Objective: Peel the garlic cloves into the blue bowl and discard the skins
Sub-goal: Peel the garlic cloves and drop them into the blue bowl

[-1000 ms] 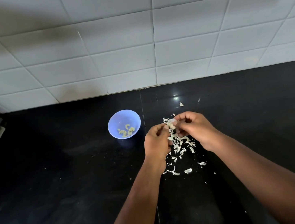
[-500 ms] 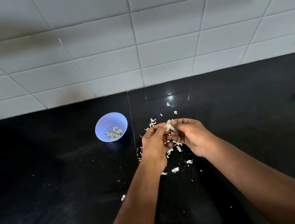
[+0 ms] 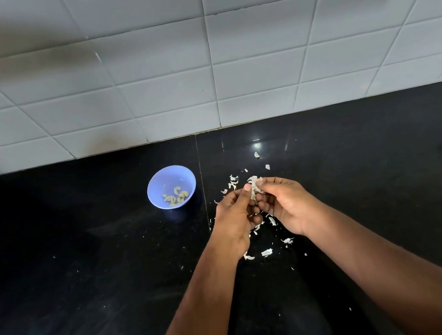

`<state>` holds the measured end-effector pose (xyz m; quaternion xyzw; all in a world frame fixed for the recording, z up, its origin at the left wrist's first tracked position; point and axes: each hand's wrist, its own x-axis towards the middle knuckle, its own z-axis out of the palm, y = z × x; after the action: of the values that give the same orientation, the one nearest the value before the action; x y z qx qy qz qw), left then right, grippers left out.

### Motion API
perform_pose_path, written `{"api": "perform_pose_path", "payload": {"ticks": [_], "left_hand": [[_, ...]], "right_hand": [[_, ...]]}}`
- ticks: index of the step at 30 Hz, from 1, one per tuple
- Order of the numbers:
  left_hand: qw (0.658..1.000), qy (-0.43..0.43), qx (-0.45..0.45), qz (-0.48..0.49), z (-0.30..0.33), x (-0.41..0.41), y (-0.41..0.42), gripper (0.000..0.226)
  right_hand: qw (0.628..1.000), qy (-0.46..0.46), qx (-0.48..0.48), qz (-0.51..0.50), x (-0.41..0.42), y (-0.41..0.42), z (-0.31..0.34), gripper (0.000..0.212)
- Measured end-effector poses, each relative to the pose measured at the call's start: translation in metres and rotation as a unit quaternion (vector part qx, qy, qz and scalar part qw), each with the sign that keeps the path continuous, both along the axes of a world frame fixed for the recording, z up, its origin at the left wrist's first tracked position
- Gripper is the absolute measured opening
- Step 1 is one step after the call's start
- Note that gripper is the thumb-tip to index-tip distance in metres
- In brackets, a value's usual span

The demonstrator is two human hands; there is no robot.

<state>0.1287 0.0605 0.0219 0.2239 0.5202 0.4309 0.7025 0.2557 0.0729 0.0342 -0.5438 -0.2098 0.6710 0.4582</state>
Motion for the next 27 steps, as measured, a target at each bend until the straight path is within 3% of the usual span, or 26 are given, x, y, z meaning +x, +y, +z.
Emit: {"api": "perform_pose_path", "payload": {"ticks": [5, 9, 11, 13, 15, 19, 23, 27], "left_hand": [[0.996, -0.068, -0.030, 0.045, 0.003, -0.006, -0.001, 0.021], [0.993, -0.083, -0.037, 0.077, 0.004, -0.015, 0.001, 0.012], [0.992, -0.084, -0.032, 0.084, 0.004, -0.016, 0.002, 0.007], [0.993, -0.078, -0.023, 0.085, 0.005, -0.016, 0.003, 0.010], [0.994, -0.070, -0.016, 0.086, 0.004, -0.016, 0.004, 0.013], [0.995, -0.028, -0.018, 0.093, 0.002, -0.017, 0.004, 0.007], [0.996, 0.034, -0.010, 0.078, 0.002, -0.016, 0.001, 0.005], [0.996, 0.040, -0.003, 0.085, 0.005, -0.010, -0.002, 0.010]], "right_hand": [[0.998, 0.019, -0.005, -0.052, 0.002, 0.005, -0.003, 0.005], [0.993, -0.105, 0.048, -0.010, 0.006, 0.004, -0.004, 0.012], [0.964, -0.242, 0.094, 0.057, 0.010, 0.001, -0.006, 0.022], [0.904, -0.381, 0.152, 0.121, 0.015, -0.001, -0.008, 0.028], [0.866, -0.441, 0.189, 0.141, 0.016, -0.002, -0.009, 0.029], [0.855, -0.468, 0.199, 0.099, 0.014, -0.005, -0.004, 0.017], [0.901, -0.346, 0.228, 0.129, 0.004, -0.014, 0.008, 0.016], [0.875, -0.391, 0.244, 0.151, -0.006, -0.015, 0.001, 0.019]]}}
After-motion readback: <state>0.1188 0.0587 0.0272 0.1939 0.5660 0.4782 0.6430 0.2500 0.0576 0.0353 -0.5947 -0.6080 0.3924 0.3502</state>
